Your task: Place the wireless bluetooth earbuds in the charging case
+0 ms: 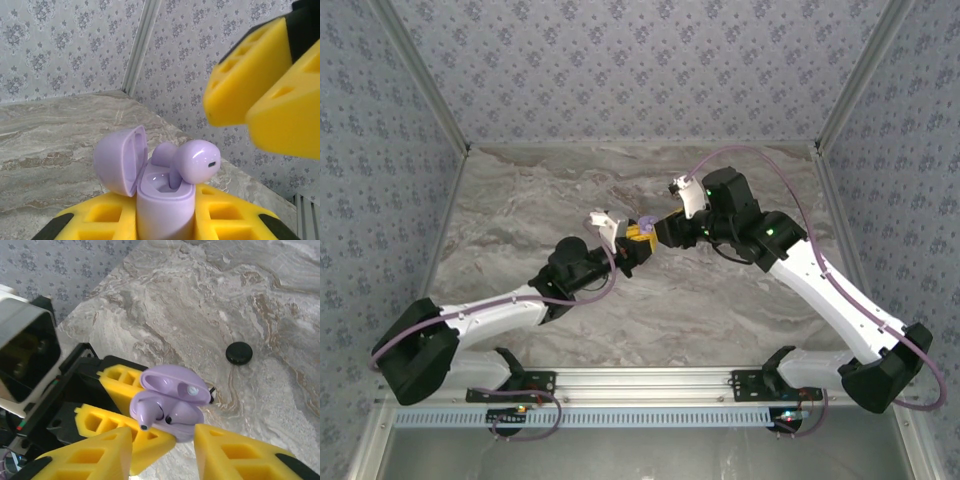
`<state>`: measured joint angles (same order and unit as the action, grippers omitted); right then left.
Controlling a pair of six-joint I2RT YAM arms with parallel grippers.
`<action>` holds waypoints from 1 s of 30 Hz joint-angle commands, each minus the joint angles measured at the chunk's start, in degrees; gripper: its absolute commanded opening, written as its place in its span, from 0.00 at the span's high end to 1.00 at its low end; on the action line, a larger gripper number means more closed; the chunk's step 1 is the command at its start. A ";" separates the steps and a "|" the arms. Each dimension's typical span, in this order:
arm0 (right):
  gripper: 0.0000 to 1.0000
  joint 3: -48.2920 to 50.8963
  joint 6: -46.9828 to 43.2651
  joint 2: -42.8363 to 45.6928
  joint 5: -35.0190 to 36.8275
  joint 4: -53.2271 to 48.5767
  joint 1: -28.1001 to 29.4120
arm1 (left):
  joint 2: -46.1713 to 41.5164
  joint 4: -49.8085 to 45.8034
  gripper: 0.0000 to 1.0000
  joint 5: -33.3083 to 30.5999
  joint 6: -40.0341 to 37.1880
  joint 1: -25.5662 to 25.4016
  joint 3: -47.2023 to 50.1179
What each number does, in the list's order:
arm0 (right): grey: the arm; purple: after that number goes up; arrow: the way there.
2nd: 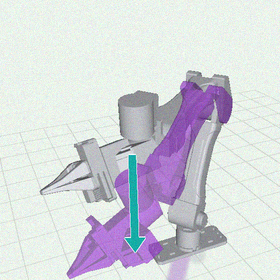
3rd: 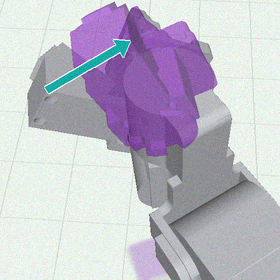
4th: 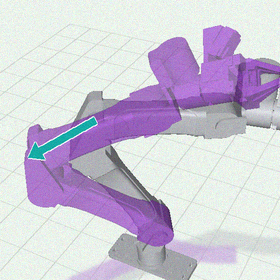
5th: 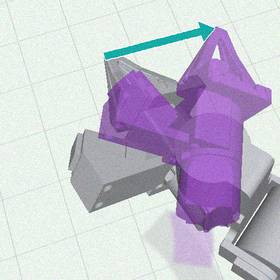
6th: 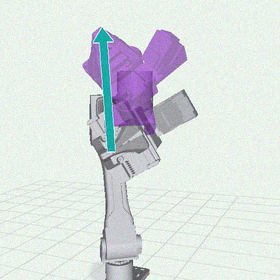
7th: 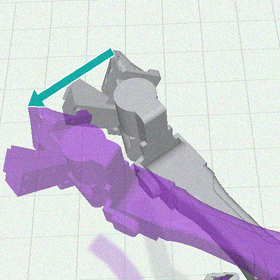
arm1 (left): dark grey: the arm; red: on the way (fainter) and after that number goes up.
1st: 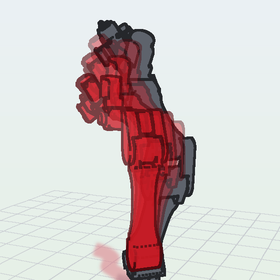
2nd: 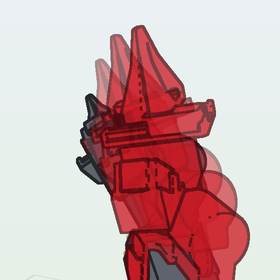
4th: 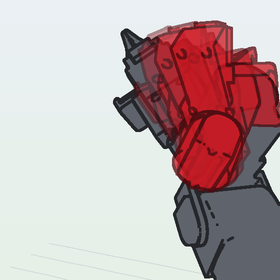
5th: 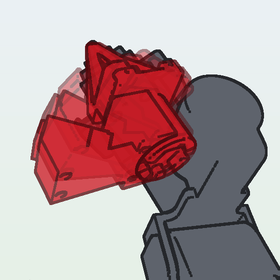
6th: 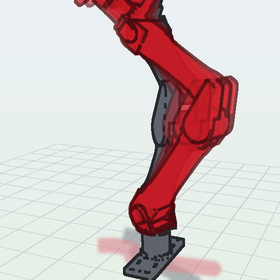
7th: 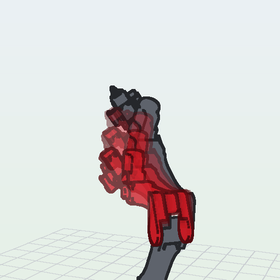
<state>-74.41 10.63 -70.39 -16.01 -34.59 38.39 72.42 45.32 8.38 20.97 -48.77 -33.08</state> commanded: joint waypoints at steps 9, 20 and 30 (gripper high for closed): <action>0.76 -1.06 0.96 -1.48 -1.69 -1.76 0.27 | -2.02 0.95 0.77 1.85 -1.61 -0.28 -0.91; 0.76 -1.30 1.23 -2.56 -3.98 -0.81 0.37 | -1.96 0.58 0.77 2.42 -1.81 -0.41 -0.93; 0.75 -1.49 1.18 -2.73 -4.54 -0.58 0.53 | -1.89 -0.66 0.77 2.66 -2.56 -0.64 -1.37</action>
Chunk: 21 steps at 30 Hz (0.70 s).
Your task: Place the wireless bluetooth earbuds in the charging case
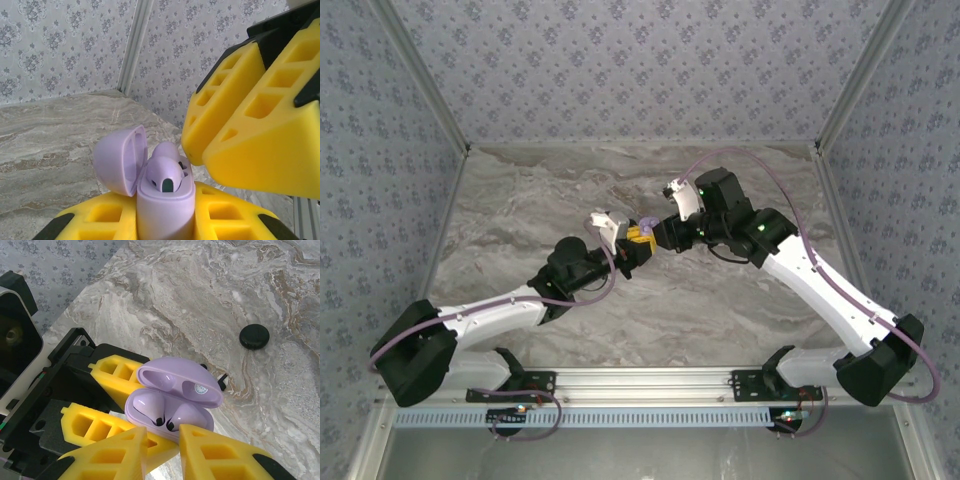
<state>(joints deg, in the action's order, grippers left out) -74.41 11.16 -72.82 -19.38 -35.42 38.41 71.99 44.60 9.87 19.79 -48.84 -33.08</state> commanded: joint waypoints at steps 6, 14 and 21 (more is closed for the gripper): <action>0.71 -1.42 0.97 0.10 0.34 0.35 0.54 | -1.49 -0.10 0.77 0.44 -1.14 -0.69 -1.28; 0.70 0.01 2.58 2.72 5.37 0.53 -2.17 | -1.78 -2.65 0.77 1.08 -1.59 -0.68 -1.71; 0.72 1.76 3.26 2.05 -0.26 -0.84 -8.47 | -0.91 -0.64 0.77 8.17 -1.43 -0.72 -2.25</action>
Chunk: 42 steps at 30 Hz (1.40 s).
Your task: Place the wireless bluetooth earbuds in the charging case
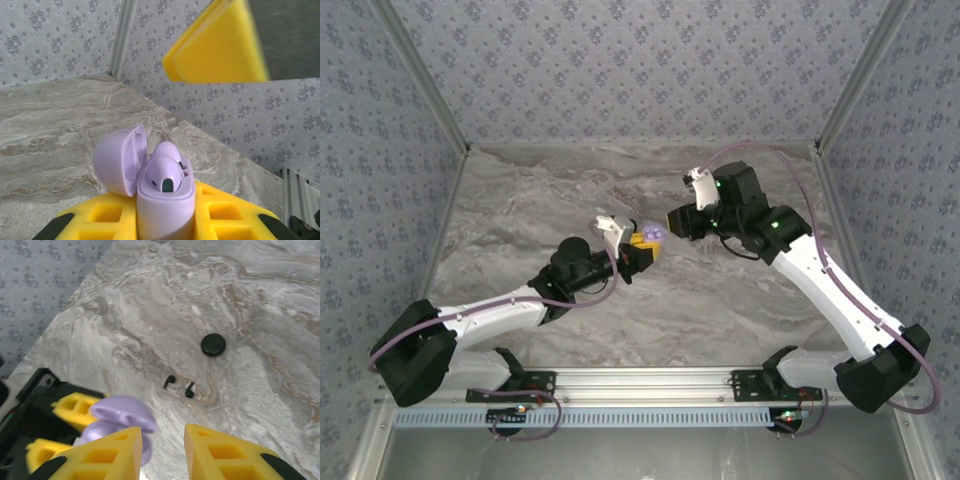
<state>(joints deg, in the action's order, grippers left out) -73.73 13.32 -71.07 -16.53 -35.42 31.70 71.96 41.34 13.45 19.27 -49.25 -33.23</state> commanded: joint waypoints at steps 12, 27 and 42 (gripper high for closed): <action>0.81 4.54 0.21 -1.94 -16.07 2.64 -5.77 | 1.16 7.85 0.76 11.15 0.95 -0.26 -2.71; 0.82 7.46 -0.09 -0.68 -25.30 6.24 -5.73 | 1.91 7.54 0.76 9.52 2.69 -0.29 -2.80; 0.81 9.13 -0.65 2.49 -24.20 6.95 -5.85 | 2.13 6.48 0.76 6.06 4.68 0.21 -2.45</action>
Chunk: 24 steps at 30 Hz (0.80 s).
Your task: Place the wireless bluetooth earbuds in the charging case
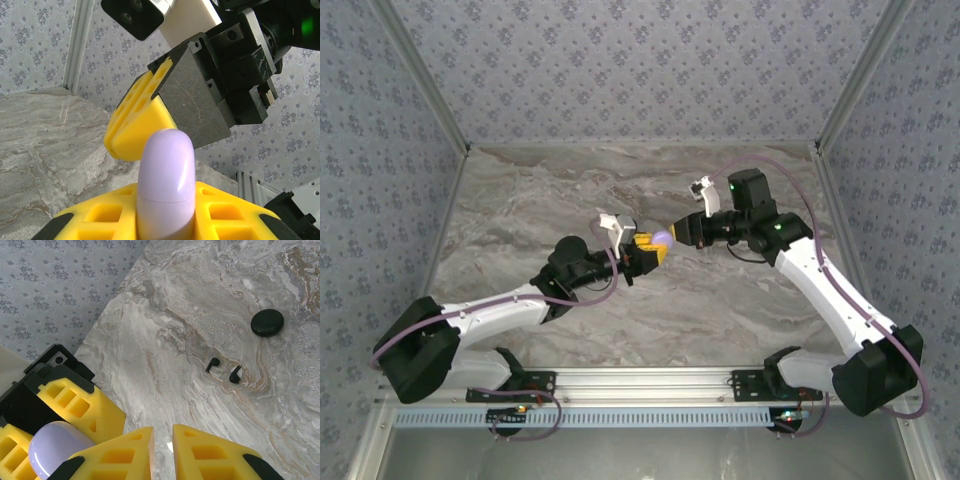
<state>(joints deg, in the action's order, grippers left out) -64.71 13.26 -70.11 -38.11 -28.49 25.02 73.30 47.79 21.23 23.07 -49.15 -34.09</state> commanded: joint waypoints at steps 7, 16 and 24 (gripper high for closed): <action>0.77 -0.16 0.20 2.46 6.59 -2.17 0.30 | 0.27 -1.43 0.76 -3.40 0.91 0.34 -1.68; 0.70 0.72 0.26 4.24 7.26 -2.35 -1.08 | 0.13 -4.52 0.76 -6.55 2.71 1.73 -1.81; 0.66 1.34 -0.57 4.28 8.70 -3.76 -1.39 | 1.25 -12.28 0.77 -5.22 9.29 5.90 -4.75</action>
<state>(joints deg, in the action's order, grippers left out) -63.77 13.30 -66.63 -30.98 -30.13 24.08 73.76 39.05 15.84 28.53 -44.93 -35.42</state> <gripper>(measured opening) 0.334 0.234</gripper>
